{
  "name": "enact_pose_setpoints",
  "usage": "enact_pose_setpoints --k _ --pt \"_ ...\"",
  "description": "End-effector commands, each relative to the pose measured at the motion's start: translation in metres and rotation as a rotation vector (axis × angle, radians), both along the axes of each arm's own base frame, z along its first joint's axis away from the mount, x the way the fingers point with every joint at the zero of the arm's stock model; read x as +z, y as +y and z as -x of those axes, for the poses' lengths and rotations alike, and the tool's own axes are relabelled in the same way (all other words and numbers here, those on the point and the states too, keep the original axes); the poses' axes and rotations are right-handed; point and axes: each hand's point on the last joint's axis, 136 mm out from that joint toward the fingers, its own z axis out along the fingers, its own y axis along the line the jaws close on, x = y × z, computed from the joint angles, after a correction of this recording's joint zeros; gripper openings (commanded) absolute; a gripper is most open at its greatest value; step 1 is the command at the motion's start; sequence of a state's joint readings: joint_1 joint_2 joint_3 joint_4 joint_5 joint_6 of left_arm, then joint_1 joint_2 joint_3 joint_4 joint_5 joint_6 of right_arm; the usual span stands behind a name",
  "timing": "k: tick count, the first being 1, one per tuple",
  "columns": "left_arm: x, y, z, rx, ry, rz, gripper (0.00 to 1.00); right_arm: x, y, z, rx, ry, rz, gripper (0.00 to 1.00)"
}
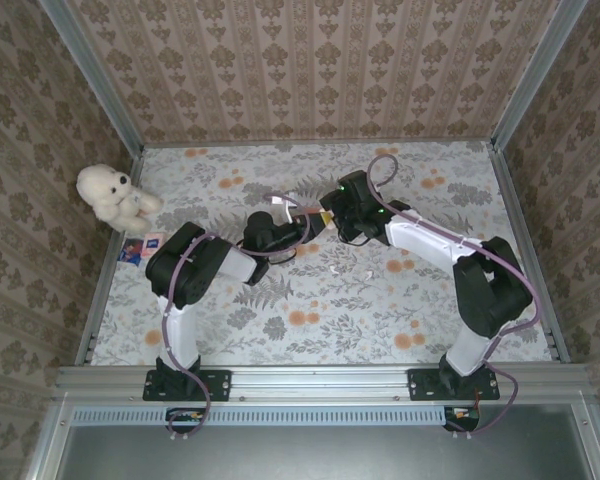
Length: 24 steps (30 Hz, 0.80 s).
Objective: Insert wireless bluetooth earbuds into charging case
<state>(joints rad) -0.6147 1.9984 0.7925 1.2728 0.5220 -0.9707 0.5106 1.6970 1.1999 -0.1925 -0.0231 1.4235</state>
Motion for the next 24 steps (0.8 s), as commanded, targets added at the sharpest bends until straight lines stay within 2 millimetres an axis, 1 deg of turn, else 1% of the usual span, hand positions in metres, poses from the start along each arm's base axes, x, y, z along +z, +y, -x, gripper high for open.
enact_pose_setpoints --k 1,5,7,9,10,11,13,16,19,20,21,24 --pt "0.018 0.005 -0.005 -0.012 -0.015 0.038 0.09 0.038 -0.018 0.002 0.014 -0.104 -0.005 0.7" --pt "0.027 0.018 -0.007 -0.074 0.023 0.062 0.05 0.054 -0.051 0.01 0.085 -0.209 0.087 0.71" --pt "0.029 0.025 -0.007 -0.105 0.048 0.065 0.04 0.064 -0.056 0.014 0.177 -0.282 0.127 0.71" --pt "0.029 0.03 -0.006 -0.142 0.072 0.061 0.03 0.074 -0.054 0.019 0.301 -0.363 0.183 0.71" --pt "0.03 0.031 -0.005 -0.167 0.084 0.055 0.03 0.075 -0.047 0.022 0.387 -0.406 0.216 0.71" --pt "0.033 0.03 -0.002 -0.198 0.085 0.053 0.02 0.09 -0.043 0.03 0.457 -0.474 0.23 0.71" --pt "0.036 0.027 0.005 -0.251 0.094 0.042 0.01 0.095 -0.034 0.038 0.563 -0.534 0.248 0.71" --pt "0.042 0.024 0.012 -0.309 0.091 0.028 0.0 0.094 -0.023 0.046 0.681 -0.571 0.26 0.7" --pt "0.051 0.023 0.017 -0.342 0.078 0.023 0.0 0.088 -0.017 0.047 0.73 -0.575 0.268 0.69" --pt "0.052 0.023 0.018 -0.346 0.079 0.018 0.0 0.084 -0.016 0.045 0.736 -0.567 0.269 0.69" --pt "0.053 0.023 0.018 -0.348 0.075 0.014 0.0 0.075 -0.014 0.044 0.747 -0.547 0.266 0.69" --pt "0.056 0.024 0.019 -0.349 0.068 0.003 0.0 0.066 -0.008 0.042 0.762 -0.533 0.256 0.68"
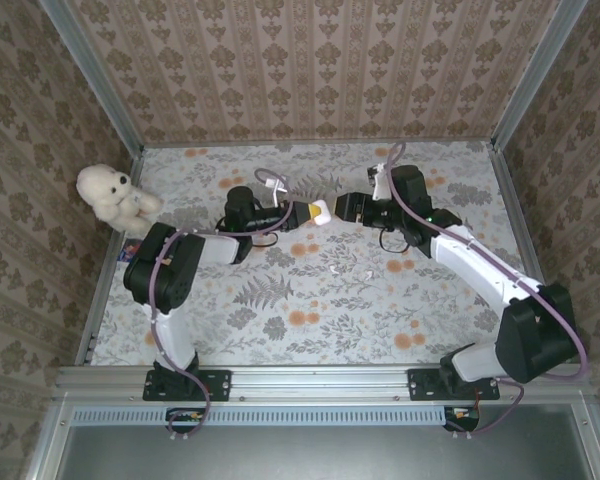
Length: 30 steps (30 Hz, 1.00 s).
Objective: Insert wireless bluetooth earbuds into charging case
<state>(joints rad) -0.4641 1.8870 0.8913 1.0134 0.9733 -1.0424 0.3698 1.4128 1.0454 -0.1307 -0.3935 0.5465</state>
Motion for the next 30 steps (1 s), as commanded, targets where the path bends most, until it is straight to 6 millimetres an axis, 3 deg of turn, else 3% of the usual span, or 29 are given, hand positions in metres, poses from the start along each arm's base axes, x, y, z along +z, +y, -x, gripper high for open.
enact_pose_setpoints --k 1,7,15,24,30 --pt "0.019 -0.001 0.007 -0.052 -0.056 0.0 0.0 -0.011 0.015 0.002 0.088 -0.007 0.018 0.68" --pt "0.024 -0.005 0.01 -0.067 -0.072 -0.007 0.0 -0.024 0.025 -0.002 0.102 0.016 0.034 0.67" --pt "0.031 -0.009 0.014 -0.081 -0.087 0.0 0.0 -0.039 0.022 -0.01 0.078 0.043 0.069 0.65" --pt "0.046 -0.007 0.021 -0.091 -0.123 0.006 0.0 -0.061 -0.022 -0.021 -0.074 0.086 0.046 0.62" --pt "0.05 -0.008 0.024 -0.097 -0.133 0.01 0.0 -0.065 -0.027 -0.018 -0.098 0.107 0.016 0.6"
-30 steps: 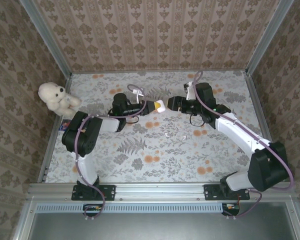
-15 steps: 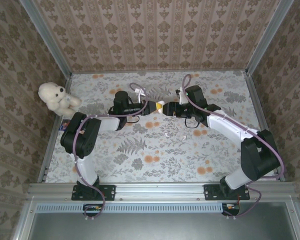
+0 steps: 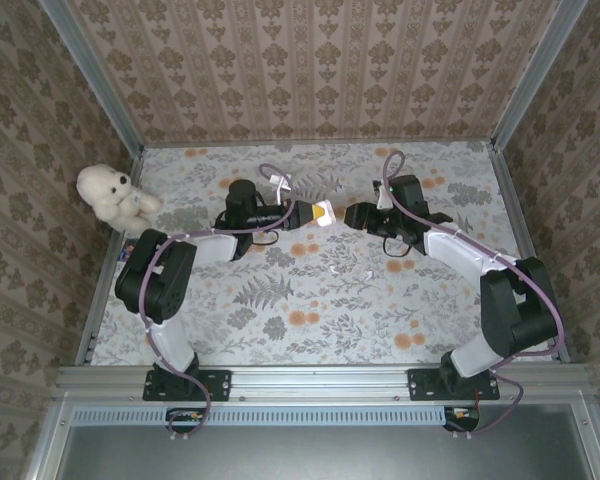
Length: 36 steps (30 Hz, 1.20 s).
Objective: Insert wireless bluetooth earbuds into charging case
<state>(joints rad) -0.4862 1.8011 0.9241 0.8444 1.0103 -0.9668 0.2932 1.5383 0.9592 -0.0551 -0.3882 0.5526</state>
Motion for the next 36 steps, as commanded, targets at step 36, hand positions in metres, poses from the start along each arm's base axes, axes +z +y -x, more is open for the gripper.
enact_pose_setpoints --k 36 --pt "0.059 -0.014 0.004 -0.033 -0.137 0.203 0.0 0.076 0.041 0.002 0.03 -0.128 -0.479 0.42"
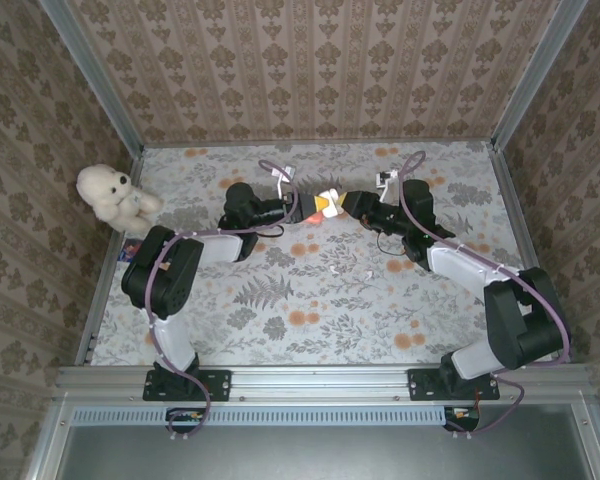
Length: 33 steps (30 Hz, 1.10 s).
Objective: Insert wireless bluetooth earbuds into charging case
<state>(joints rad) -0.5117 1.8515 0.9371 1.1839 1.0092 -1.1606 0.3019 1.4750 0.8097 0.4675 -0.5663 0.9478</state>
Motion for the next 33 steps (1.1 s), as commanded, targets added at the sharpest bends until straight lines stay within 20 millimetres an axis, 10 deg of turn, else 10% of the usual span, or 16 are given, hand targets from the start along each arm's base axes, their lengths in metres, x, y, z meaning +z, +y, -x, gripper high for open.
enact_pose_setpoints --k 1,33 --pt "0.02 -0.003 0.0 -0.002 -0.066 0.048 0.0 0.003 0.009 0.002 0.035 -0.01 -0.03 0.42" --pt "0.032 -0.005 -0.003 0.058 -0.139 0.082 0.0 0.04 0.018 -0.006 0.046 -0.038 -0.3 0.24"
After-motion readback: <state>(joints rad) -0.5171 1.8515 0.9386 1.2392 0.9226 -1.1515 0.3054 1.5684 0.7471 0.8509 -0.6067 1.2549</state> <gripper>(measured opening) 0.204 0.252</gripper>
